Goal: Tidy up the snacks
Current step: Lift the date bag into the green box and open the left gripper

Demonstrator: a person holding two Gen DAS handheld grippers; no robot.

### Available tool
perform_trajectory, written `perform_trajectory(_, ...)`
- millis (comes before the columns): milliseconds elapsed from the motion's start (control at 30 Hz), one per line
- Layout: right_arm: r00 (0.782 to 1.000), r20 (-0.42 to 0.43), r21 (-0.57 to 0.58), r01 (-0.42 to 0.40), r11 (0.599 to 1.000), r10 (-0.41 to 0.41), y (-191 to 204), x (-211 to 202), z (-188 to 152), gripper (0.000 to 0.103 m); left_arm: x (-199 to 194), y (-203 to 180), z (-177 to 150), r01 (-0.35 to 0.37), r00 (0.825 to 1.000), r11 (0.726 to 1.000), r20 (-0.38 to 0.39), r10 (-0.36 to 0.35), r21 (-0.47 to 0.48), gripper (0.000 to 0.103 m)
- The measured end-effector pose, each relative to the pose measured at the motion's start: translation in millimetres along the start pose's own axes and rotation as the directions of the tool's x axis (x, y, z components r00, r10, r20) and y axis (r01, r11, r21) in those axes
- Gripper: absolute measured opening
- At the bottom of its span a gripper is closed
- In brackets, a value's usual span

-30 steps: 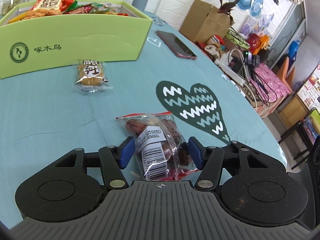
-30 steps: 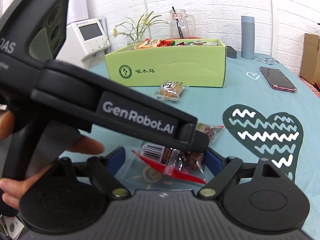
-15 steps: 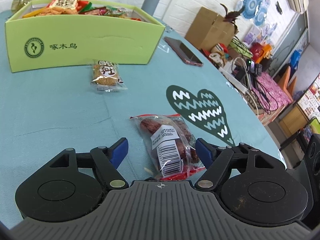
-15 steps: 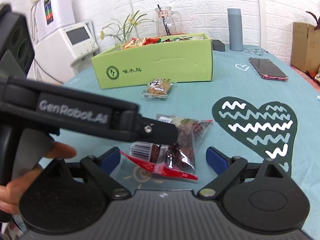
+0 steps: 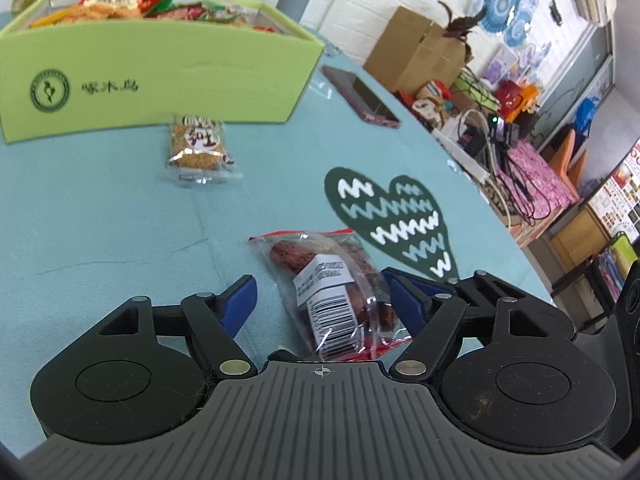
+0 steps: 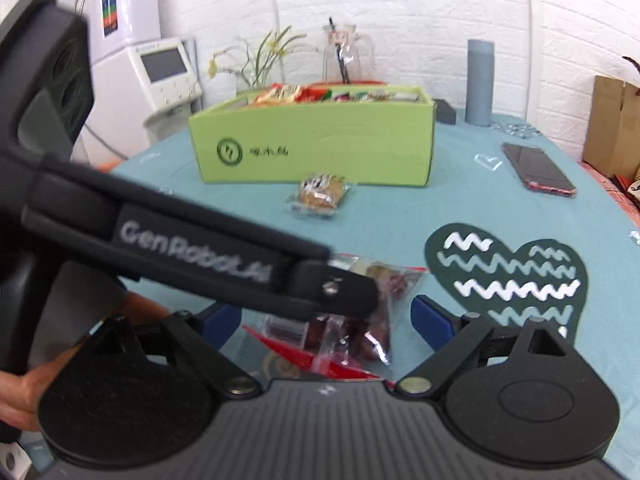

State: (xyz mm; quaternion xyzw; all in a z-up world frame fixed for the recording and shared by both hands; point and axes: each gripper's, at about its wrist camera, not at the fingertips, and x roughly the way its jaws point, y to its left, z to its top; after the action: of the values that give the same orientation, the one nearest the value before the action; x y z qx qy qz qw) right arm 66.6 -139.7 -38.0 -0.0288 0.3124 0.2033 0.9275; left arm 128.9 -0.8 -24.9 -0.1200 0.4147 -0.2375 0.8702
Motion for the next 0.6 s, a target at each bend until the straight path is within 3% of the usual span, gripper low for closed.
perform_trajectory(100,1.0,0.002,-0.016,0.006,1.0,-0.006,2.3,-0.3,-0.2,0.073,2.5,2.6,1.3,0.05,0.999,0.999,-0.02,-0.05,-0.008,0.031)
perform_trajectory(133,1.0,0.003,-0.029,0.013,0.999,-0.013,4.3,-1.3,2.0,0.071,1.5,2.9,2.3,0.054,0.998,0.998,-0.018,-0.055,-0.019,0.028)
perform_trajectory(267,0.997,0.076,-0.05,0.019,0.999,-0.015,3.8,-10.1,28.3,0.071,-17.4,-4.5,26.1,0.069,0.996,0.998,0.055,-0.069,0.002,0.028)
perform_trajectory(400,0.979,0.203,-0.112,0.035,0.993,-0.011,-0.2,-6.2,81.1,0.071,-35.8,-14.4,80.0,0.033,0.982,0.996,0.182,-0.046,0.077,0.029)
perform_trajectory(500,0.963,0.269,-0.145,0.045,0.988,-0.004,-7.6,16.6,127.9,0.071,-34.3,-12.0,127.8,-0.012,0.966,0.994,0.258,-0.016,0.105,0.029)
perform_trajectory(600,0.962,0.273,-0.151,0.028,0.988,0.014,-18.5,52.7,165.5,0.071,-16.9,-0.3,170.1,-0.068,0.958,0.992,0.284,0.034,0.11,0.029)
